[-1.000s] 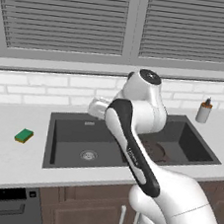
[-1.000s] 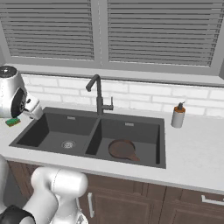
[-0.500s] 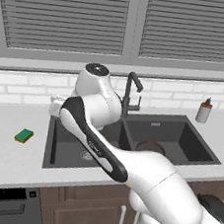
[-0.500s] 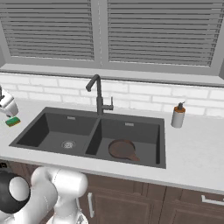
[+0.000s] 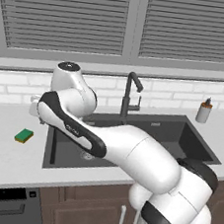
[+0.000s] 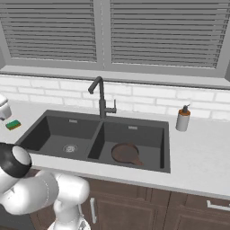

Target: Pick the pan and sponge and place them into the sink. Then turn on the water.

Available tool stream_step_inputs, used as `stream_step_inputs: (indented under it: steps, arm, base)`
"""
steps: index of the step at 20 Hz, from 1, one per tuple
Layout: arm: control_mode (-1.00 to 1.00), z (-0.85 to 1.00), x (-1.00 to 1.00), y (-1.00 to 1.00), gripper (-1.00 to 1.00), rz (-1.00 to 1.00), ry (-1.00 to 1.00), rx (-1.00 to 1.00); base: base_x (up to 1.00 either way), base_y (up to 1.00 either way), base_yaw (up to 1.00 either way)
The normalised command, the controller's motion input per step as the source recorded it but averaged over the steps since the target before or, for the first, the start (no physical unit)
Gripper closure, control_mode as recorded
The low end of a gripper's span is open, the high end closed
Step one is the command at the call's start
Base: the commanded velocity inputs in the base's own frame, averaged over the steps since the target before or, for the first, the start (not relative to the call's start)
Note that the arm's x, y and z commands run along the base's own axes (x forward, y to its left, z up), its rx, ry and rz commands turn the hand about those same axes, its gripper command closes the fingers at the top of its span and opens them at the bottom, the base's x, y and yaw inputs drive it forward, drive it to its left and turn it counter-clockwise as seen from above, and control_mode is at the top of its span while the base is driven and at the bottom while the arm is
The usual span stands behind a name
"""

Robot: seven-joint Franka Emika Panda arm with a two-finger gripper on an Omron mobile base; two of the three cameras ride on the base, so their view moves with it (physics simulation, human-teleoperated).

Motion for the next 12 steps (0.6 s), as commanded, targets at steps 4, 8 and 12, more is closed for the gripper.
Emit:
stream_step_inputs:
  steps: [4,8,12]
  arm:
    - [-1.0,-0.22,0.19,0.17,-1.0,0.0,0.05,0.0]
    - [-1.0,-0.3,0.24,0.14,-1.0,0.0,0.01,0.0]
    - [-1.0,-0.24,0.23,0.13,-1.0,0.0,0.0,0.0]
  base:
    - [0.0,0.0,0.0]
    - [0.0,0.0,0.0]
    - [0.0,0.0,0.0]
